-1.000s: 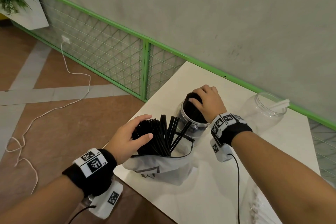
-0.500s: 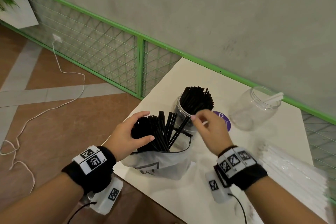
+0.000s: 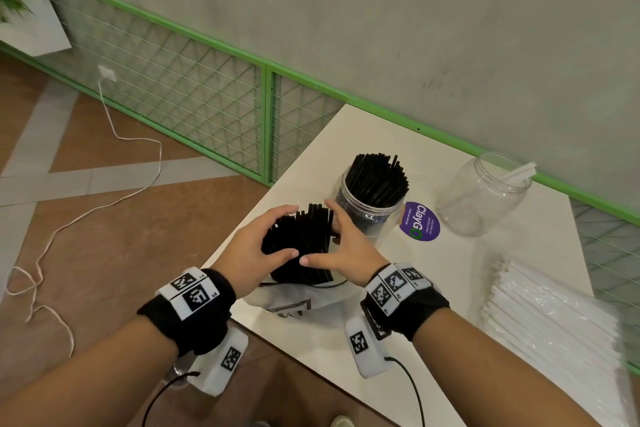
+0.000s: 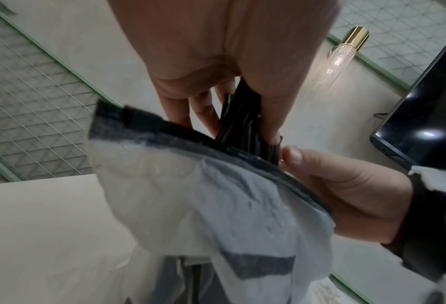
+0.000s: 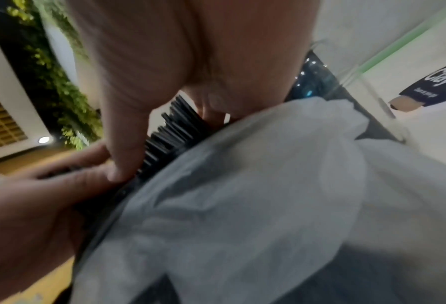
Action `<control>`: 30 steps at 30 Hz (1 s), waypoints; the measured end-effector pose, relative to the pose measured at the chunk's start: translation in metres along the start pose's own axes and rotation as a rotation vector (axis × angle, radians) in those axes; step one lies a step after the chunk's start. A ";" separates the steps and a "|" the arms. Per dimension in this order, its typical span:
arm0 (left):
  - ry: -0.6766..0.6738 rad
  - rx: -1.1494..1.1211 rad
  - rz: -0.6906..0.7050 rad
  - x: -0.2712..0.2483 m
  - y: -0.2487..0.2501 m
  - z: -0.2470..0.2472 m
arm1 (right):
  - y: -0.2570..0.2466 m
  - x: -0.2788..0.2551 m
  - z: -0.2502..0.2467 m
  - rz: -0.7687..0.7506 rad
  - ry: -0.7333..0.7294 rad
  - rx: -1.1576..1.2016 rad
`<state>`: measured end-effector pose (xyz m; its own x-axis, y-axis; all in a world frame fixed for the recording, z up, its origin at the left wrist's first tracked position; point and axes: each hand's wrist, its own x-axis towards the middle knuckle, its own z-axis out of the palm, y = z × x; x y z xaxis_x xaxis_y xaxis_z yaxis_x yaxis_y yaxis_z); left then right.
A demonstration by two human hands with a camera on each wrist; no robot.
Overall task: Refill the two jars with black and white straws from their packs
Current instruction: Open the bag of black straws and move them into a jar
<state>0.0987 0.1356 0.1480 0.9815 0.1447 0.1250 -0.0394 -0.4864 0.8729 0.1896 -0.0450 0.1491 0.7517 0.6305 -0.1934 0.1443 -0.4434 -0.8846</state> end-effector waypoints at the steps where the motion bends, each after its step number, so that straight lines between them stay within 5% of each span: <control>1: 0.004 -0.002 -0.004 -0.001 0.000 0.001 | 0.001 -0.001 0.003 -0.027 0.008 -0.023; 8: -0.097 -0.035 -0.009 -0.007 0.001 0.004 | 0.010 -0.004 0.019 -0.122 0.196 -0.225; 16: -0.006 0.093 0.019 -0.009 0.007 0.009 | 0.003 -0.021 0.005 -0.140 0.296 0.136; 30: 0.006 0.114 0.061 -0.015 0.005 0.016 | 0.064 -0.036 0.021 -0.013 0.404 0.161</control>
<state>0.0871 0.1169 0.1425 0.9769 0.1169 0.1789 -0.0768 -0.5892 0.8043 0.1583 -0.0833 0.0905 0.9465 0.3214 -0.0285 0.0774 -0.3119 -0.9469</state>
